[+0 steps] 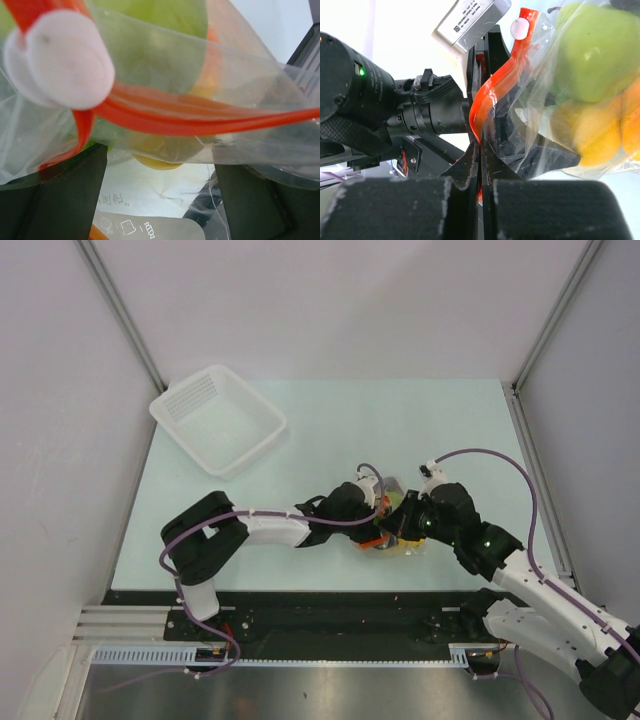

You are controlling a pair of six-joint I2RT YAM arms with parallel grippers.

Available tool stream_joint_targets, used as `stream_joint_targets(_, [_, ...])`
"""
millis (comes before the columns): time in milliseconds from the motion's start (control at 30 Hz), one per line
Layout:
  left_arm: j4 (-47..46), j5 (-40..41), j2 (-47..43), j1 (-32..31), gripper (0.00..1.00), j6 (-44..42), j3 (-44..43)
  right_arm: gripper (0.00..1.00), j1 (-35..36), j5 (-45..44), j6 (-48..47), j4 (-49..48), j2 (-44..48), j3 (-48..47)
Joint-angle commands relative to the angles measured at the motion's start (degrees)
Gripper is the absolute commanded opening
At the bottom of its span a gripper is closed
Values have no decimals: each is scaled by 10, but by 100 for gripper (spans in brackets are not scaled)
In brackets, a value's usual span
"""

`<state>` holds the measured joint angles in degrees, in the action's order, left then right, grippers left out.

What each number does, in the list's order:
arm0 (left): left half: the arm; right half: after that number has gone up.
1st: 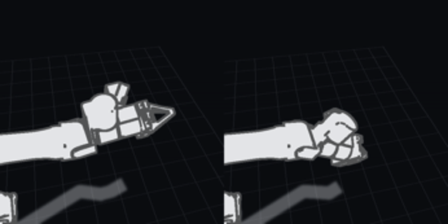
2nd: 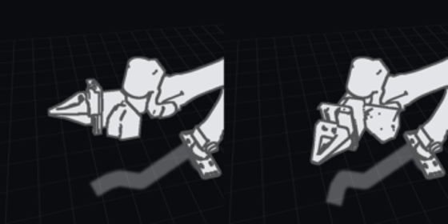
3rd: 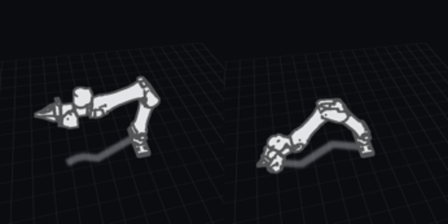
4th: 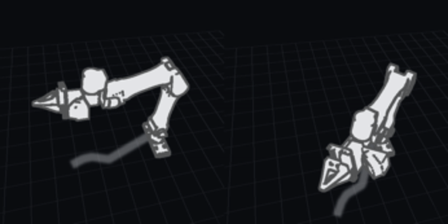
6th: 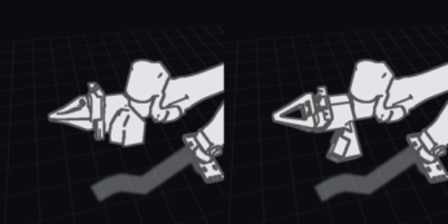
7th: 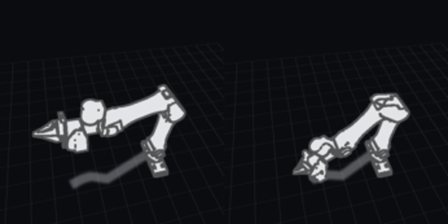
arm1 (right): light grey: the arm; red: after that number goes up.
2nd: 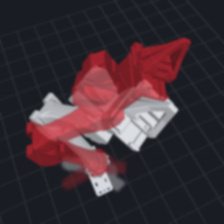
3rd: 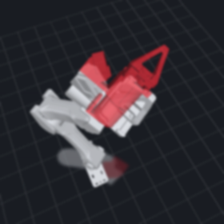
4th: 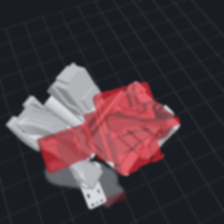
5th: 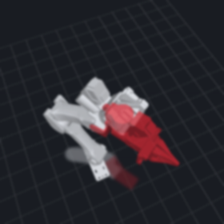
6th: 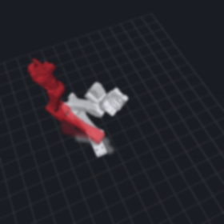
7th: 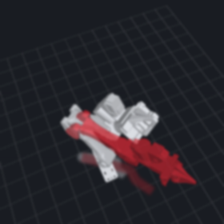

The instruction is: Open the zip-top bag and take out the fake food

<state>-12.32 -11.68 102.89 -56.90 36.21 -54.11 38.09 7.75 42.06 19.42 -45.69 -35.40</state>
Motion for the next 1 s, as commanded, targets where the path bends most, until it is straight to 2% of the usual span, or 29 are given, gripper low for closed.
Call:
stream_joint_targets(0, [-79,29,8,-8,89,54,2,0,10,-30,-2,23,10,-2])
stream_joint_targets(100, [-61,68,18,-15,99,65,-11,0,15,-42,-5,33,11,-2])
stream_joint_targets(267, [-41,101,52,-17,97,86,-29,0,22,-41,-1,27,11,5])
stream_joint_targets(300, [-38,105,60,-17,90,91,-36,0,23,-41,-1,26,12,5])
stream_joint_targets(467, [-19,107,87,-17,72,96,-54,0,26,-44,-1,27,12,-3])
stream_joint_targets(500, [-23,109,84,-17,60,93,-51,0,26,-45,-2,29,13,-4])
stream_joint_targets(567, [-23,116,77,-17,45,81,-46,0,27,-49,-6,32,13,-5])
stream_joint_targets(733, [11,148,35,-17,28,33,-42,0,24,-65,-15,44,16,-7])
stream_joint_targets(767, [16,150,26,-17,19,24,-39,0,25,-74,-19,48,17,-8])
stream_joint_targets(833, [32,162,-2,-17,10,3,-34,0,25,-103,-23,66,23,-14])
stream_joint_targets(867, [35,164,-12,-17,1,-3,-26,0,24,-113,-28,74,25,-17])
stream_joint_targets(967, [53,169,-49,-17,0,-34,-15,0,23,-157,-31,100,43,-26])
